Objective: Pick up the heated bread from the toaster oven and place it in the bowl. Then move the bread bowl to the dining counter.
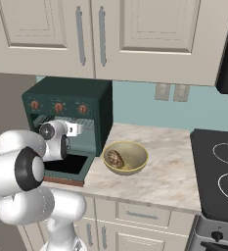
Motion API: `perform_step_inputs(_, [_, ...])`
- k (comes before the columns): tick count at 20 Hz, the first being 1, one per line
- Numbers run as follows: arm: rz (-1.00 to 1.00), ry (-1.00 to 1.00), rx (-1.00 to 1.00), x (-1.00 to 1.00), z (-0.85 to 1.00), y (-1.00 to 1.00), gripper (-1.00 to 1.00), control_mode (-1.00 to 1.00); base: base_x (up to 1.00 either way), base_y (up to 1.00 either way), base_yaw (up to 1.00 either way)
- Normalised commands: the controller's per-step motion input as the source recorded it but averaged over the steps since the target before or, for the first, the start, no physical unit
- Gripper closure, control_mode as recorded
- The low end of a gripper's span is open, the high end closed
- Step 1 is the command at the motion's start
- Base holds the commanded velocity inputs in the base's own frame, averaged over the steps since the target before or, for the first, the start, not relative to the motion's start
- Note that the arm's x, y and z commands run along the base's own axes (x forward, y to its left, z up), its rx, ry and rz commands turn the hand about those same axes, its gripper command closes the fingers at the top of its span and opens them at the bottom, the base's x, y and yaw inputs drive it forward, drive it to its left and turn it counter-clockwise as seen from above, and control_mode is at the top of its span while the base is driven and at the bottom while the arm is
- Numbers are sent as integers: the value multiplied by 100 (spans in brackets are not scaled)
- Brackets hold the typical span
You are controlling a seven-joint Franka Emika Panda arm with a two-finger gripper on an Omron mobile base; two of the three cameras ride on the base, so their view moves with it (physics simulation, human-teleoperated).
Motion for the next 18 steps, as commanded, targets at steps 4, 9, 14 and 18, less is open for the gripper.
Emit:
perform_step_inputs(4, [0, 2, 0, 34, -21, -3, -100, -100, 0, 0, 0])
perform_step_inputs(9, [0, 3, 0, 14, -2, 0, -100, -100, 0, 0, 0])
perform_step_inputs(14, [0, -6, 0, 0, 19, 0, -100, -100, 0, 0, 0])
perform_step_inputs(18, [0, -3, 0, 0, 15, 0, -100, -100, 0, 0, 0])
